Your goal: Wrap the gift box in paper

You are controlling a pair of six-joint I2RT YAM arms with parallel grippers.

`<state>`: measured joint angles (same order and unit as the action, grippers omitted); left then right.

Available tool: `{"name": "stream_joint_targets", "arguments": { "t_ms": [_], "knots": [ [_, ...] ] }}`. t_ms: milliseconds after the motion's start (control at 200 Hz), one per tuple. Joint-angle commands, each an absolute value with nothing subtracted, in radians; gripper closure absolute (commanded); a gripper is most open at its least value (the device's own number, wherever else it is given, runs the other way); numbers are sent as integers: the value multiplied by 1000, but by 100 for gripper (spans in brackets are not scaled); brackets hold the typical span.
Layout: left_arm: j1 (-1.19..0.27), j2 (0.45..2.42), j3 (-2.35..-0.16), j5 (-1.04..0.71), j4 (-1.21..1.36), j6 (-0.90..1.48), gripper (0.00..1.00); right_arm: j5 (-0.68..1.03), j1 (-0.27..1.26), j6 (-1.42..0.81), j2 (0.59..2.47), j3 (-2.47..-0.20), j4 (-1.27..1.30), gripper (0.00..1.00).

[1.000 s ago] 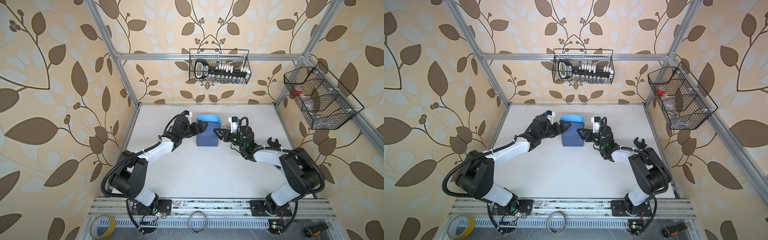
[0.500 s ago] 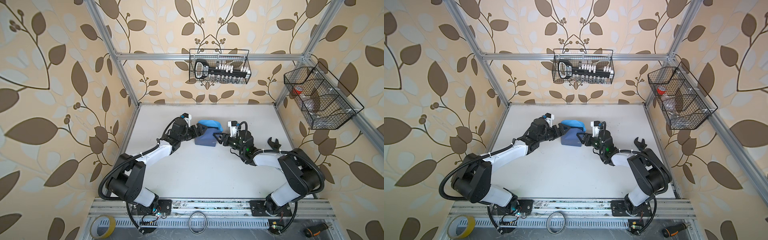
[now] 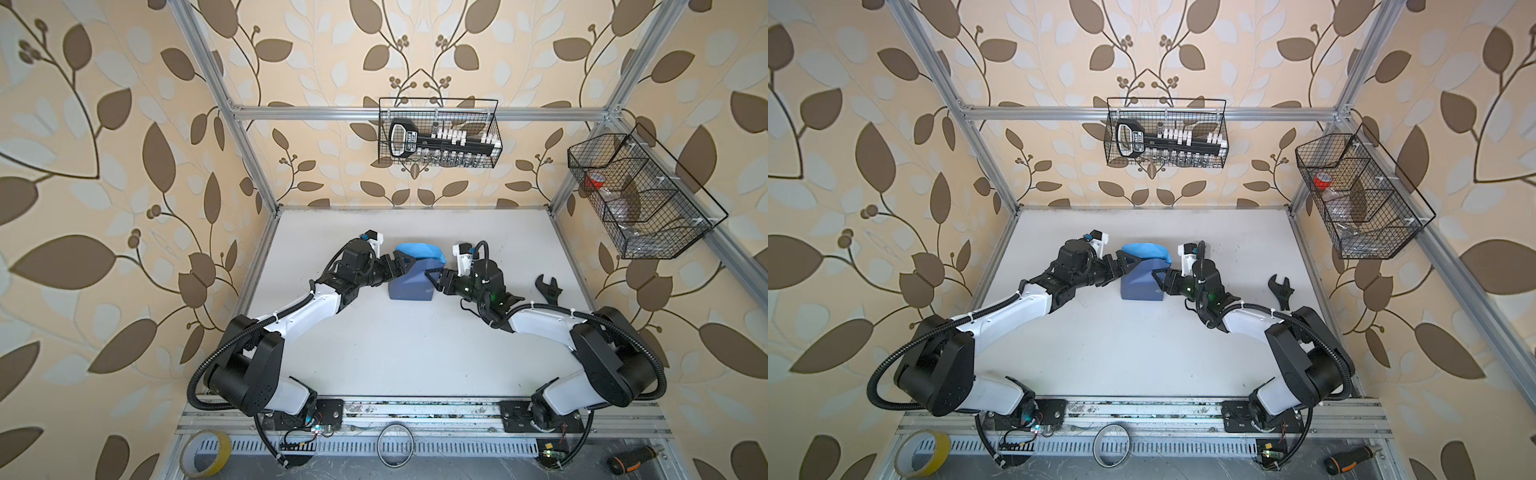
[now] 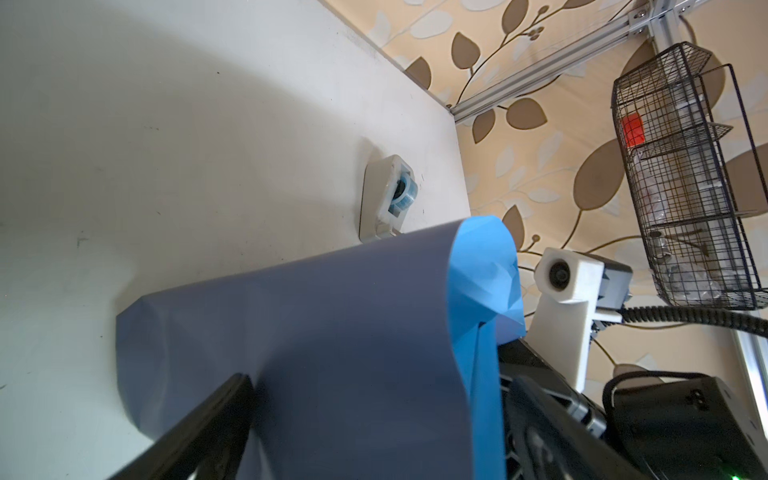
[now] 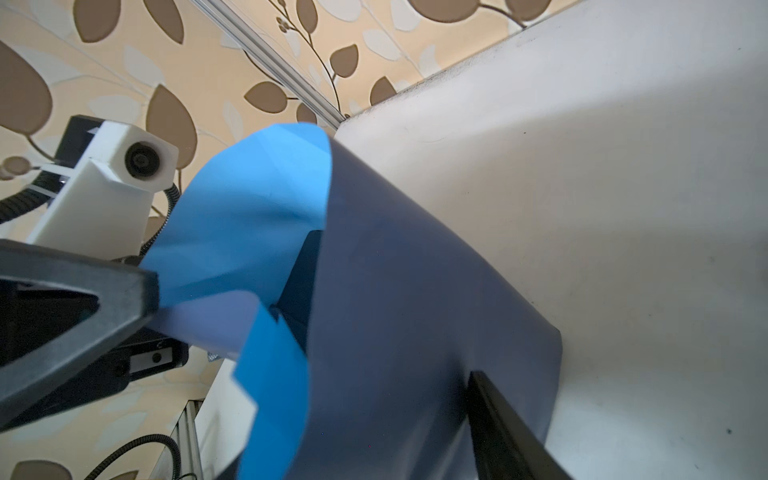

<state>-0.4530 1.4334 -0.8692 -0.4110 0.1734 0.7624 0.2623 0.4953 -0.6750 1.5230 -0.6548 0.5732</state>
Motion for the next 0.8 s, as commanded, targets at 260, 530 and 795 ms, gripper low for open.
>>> {"name": "stream_joint_targets", "arguments": {
  "t_ms": [260,530,795],
  "knots": [
    [-465,1297,-813,-268,69,581,1,215,505,-618,1578,-715,493,44],
    [-468,1252,-703,-329,169,500,1,215,502,-604,1588,-727,480,44],
    [-468,1395,-847,-290,107,474,1,227,503,-583,1594,-736,477,44]
  ]
}}
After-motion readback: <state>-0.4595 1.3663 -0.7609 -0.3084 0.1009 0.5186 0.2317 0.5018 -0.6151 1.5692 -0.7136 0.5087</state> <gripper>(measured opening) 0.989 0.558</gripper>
